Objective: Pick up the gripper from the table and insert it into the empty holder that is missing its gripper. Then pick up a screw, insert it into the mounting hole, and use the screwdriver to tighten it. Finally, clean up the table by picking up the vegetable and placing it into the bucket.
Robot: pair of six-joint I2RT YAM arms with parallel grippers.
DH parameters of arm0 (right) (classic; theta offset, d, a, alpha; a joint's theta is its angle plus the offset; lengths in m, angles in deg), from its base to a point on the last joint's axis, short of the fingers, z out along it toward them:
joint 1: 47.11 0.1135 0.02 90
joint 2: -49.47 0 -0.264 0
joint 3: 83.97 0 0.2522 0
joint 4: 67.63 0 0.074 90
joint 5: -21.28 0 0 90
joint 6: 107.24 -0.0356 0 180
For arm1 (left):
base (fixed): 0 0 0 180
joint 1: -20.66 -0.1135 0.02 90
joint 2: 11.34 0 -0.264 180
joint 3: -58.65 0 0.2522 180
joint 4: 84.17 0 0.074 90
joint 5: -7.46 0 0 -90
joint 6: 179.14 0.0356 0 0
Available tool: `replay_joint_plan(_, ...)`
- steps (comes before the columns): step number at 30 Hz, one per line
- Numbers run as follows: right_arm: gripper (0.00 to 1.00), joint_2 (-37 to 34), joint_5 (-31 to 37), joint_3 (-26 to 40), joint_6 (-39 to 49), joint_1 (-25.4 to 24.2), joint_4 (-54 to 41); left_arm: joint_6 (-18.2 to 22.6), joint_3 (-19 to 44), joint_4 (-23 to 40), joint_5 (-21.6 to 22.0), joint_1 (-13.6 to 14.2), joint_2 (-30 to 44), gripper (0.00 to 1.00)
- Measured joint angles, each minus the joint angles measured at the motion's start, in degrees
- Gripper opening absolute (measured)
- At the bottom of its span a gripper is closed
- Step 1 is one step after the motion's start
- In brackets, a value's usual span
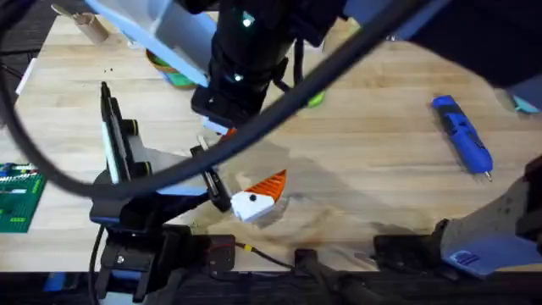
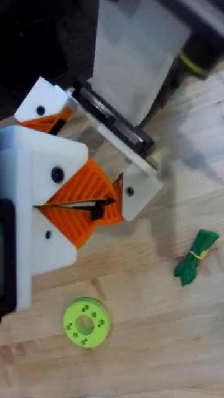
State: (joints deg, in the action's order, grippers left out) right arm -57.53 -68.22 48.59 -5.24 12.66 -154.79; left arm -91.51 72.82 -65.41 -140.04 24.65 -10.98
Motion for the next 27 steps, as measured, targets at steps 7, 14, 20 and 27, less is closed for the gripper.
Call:
replay_joint_plan(7, 0.007, -0.08, -1.61, 0.3, -0.42, 0.28, 0.73, 0.0, 0.0, 0.0, 0.01, 0.0, 0.0, 0.992)
replay_joint_plan(14, 0.007, -2.32, -2.37, 0.42, -0.44, 0.28, 1.0, 0.0, 0.0, 0.0, 0.0, 0.0, 0.0, 0.993)
replay_joint_plan(20, 0.007, -4.13, -2.57, 0.42, -0.49, 0.28, 1.26, -0.11, -0.02, 0.02, 0.02, 0.0, 0.0, 0.993)
replay_joint_plan(27, 0.007, -4.13, -2.76, 0.42, -0.66, 0.28, 1.24, -0.08, -0.02, 0.0, 0.0, 0.0, 0.0, 0.993)
